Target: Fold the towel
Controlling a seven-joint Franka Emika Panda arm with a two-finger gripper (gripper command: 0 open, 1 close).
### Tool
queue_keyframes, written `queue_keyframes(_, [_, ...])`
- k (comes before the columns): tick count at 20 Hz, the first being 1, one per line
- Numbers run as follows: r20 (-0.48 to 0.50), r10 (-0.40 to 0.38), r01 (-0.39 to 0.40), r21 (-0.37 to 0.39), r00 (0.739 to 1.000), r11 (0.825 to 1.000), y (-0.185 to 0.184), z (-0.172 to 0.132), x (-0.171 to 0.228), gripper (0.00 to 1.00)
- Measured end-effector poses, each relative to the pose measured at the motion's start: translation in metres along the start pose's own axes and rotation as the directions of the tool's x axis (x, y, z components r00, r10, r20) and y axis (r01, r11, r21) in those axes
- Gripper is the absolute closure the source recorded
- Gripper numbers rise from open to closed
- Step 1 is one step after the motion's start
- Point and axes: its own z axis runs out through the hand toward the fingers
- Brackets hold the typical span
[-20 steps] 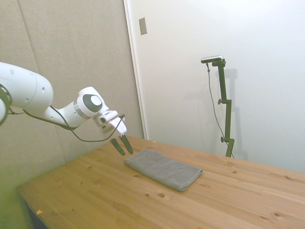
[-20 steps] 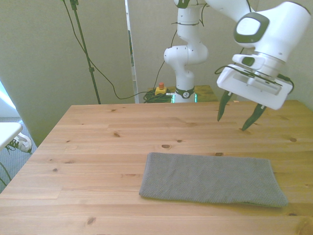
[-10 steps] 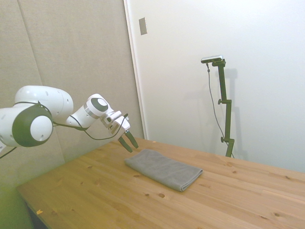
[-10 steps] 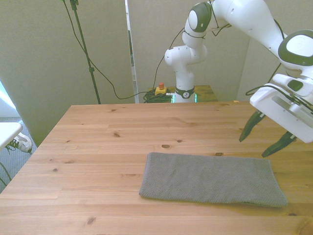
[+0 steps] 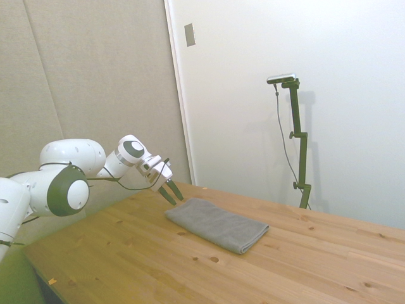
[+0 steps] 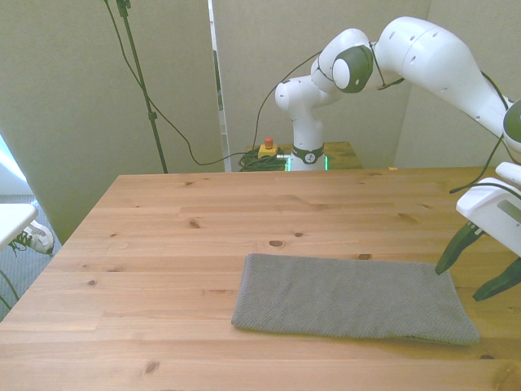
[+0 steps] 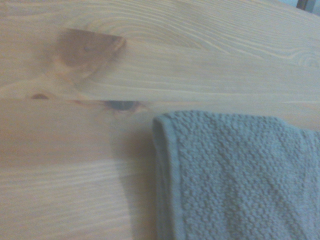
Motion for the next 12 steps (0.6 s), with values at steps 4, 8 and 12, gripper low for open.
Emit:
queue_keyframes(4, [-0.001,-0.008,0.008,-0.022,1.000,1.000,-0.008,0.008,-0.005,0.00])
queue_keyframes(8, [-0.002,-0.019,0.019,-0.103,1.000,0.994,-0.003,0.009,-0.009,0.00])
queue_keyframes(12, [-0.011,-0.039,0.037,-0.153,0.999,0.987,0.001,0.017,-0.005,0.00])
